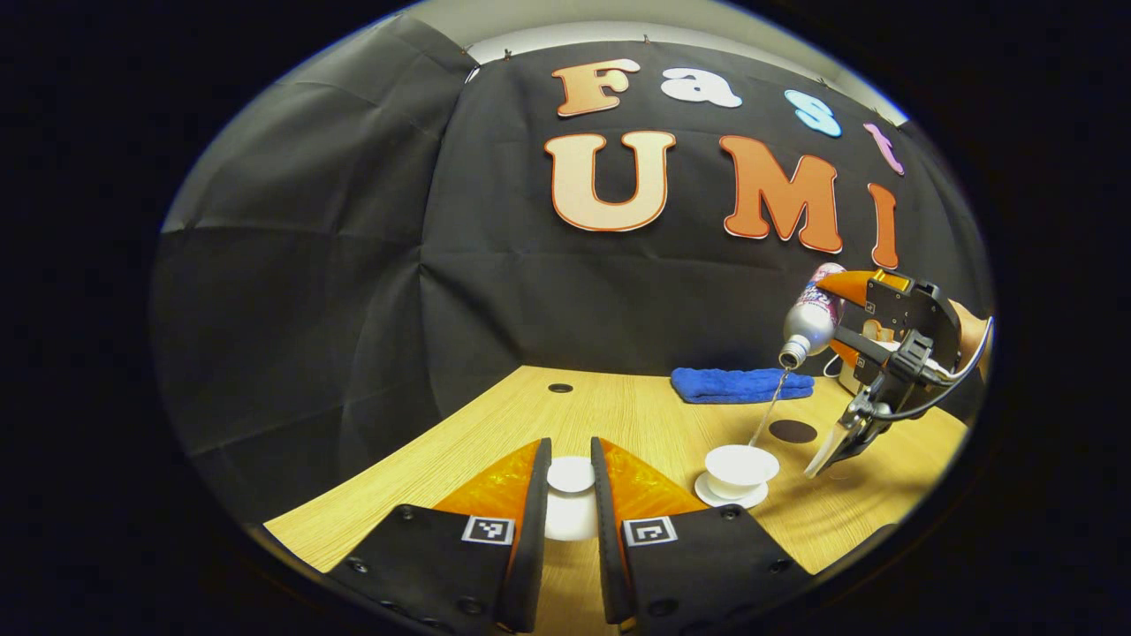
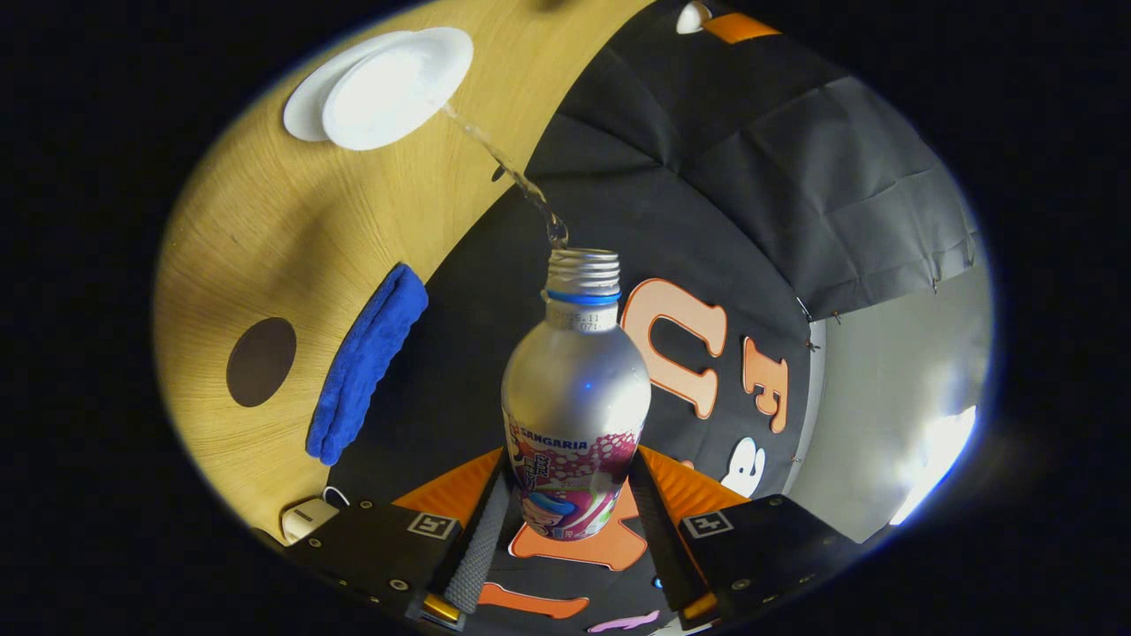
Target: Open the teacup lid with one hand, grasp the water bottle and pour water into the teacup with the other hand; after pouring, place the water bottle on the coaster and then close the teacup lid.
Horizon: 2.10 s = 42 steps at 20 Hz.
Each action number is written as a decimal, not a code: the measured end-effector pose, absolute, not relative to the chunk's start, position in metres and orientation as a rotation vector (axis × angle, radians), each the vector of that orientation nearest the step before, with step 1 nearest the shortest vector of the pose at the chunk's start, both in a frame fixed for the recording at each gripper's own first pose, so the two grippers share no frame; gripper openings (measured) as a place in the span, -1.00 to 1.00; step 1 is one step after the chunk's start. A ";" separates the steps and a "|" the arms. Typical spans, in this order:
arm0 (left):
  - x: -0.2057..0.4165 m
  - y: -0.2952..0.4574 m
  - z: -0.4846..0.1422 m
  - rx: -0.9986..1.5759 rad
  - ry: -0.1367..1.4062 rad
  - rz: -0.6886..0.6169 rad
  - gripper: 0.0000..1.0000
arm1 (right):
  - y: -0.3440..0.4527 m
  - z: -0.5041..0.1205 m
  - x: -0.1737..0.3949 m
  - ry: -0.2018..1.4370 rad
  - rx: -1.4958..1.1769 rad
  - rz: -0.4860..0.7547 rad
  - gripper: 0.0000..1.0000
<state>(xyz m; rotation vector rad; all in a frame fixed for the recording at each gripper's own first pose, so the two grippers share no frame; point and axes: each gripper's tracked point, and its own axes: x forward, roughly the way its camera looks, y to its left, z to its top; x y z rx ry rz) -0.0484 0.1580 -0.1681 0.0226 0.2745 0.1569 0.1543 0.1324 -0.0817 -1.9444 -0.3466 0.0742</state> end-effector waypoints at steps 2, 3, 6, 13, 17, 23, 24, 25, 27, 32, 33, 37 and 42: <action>-0.048 0.158 -0.168 0.024 0.279 0.153 -0.43 | 0.132 -0.091 0.149 -0.351 -1.958 0.086 0.55; -0.047 0.158 -0.169 0.025 0.280 0.153 -0.38 | 0.134 -0.092 0.148 -0.352 -1.959 0.089 0.55; -0.048 0.157 -0.170 0.025 0.283 0.149 -0.38 | 0.141 -0.095 0.146 -0.373 -1.961 0.098 0.55; -0.043 0.150 -0.169 0.027 0.279 0.128 -0.39 | 0.154 -0.120 0.137 -0.351 -1.896 0.155 0.55; -0.038 0.145 -0.168 0.018 0.273 0.119 -0.39 | 0.160 -0.137 0.131 -0.305 -1.818 0.196 0.55; -0.033 0.136 -0.167 0.005 0.262 0.106 -0.39 | 0.152 -0.164 0.129 -0.142 -1.557 0.264 0.55; -0.032 0.132 -0.167 0.003 0.258 0.101 -0.38 | 0.150 -0.168 0.129 -0.103 -1.490 0.273 0.56; -0.029 0.129 -0.165 0.003 0.252 0.096 -0.39 | 0.149 -0.170 0.127 -0.074 -1.425 0.271 0.56; -0.025 0.121 -0.164 0.008 0.244 0.083 -0.39 | 0.139 -0.159 0.131 -0.032 -1.313 0.254 0.56; -0.010 0.093 -0.165 0.015 0.235 0.042 -0.39 | 0.105 -0.146 0.145 0.063 -1.063 0.210 0.56; -0.007 0.088 -0.163 0.015 0.233 0.035 -0.39 | 0.098 -0.143 0.148 0.076 -1.016 0.201 0.56; 0.005 0.067 -0.163 0.014 0.228 0.005 -0.39 | 0.079 -0.139 0.159 0.117 -0.846 0.171 0.56; 0.019 0.045 -0.165 0.014 0.228 -0.026 -0.38 | 0.060 -0.144 0.170 0.154 -0.631 0.152 0.56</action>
